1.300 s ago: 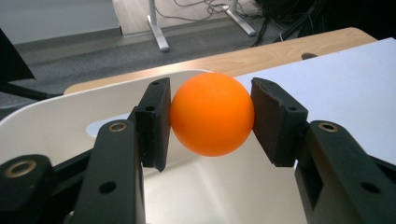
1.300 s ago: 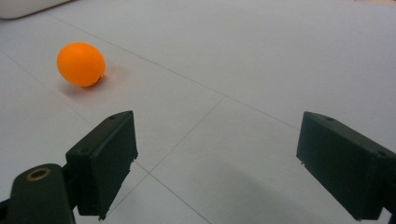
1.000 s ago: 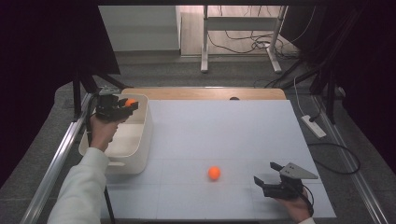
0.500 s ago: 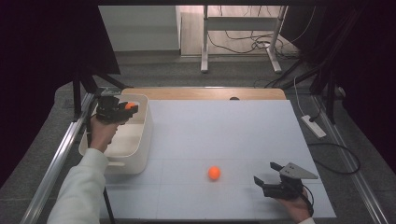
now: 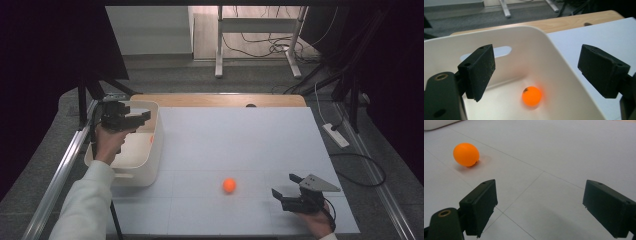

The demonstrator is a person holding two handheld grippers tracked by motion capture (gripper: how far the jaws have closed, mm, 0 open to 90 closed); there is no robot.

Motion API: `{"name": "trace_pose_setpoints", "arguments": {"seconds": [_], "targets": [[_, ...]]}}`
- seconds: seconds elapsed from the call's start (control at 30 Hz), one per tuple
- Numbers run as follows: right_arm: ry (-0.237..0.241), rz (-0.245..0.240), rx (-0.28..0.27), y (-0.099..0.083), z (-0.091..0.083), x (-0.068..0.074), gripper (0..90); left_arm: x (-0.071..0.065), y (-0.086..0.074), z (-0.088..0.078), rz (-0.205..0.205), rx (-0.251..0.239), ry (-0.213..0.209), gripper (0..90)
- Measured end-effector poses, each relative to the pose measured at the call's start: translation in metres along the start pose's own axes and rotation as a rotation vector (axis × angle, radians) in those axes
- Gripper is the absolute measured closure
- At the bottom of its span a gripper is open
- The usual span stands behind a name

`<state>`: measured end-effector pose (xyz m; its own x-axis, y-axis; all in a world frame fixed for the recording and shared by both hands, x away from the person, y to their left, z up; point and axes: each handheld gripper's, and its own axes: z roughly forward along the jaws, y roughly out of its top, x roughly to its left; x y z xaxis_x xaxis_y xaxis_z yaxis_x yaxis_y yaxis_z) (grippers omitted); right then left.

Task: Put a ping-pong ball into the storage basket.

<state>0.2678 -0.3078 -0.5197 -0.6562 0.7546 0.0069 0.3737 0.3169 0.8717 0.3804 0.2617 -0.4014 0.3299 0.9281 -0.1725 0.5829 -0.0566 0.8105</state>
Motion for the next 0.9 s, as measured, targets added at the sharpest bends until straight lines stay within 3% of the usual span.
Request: {"name": "trace_pose_setpoints", "arguments": {"seconds": [0.17, 0.4, 0.7, 0.9], "targets": [[0.004, 0.001, -0.002, 0.001, 0.0, 0.001, 11.9, -0.009, 0.001, -0.006, 0.019, -0.018, -0.025, 15.0], [0.011, 0.001, -0.004, 0.001, 0.001, 0.001, 11.9, -0.021, 0.0, -0.015, 0.041, -0.054, -0.098, 15.5], [-0.001, 0.0, -0.001, 0.001, 0.0, 0.001, 11.9, -0.037, -0.001, -0.021, 0.064, -0.09, -0.145, 15.9], [-0.005, 0.004, 0.001, -0.001, -0.001, 0.0, 11.9, -0.048, -0.001, -0.028, 0.081, -0.135, -0.221, 16.2]]}}
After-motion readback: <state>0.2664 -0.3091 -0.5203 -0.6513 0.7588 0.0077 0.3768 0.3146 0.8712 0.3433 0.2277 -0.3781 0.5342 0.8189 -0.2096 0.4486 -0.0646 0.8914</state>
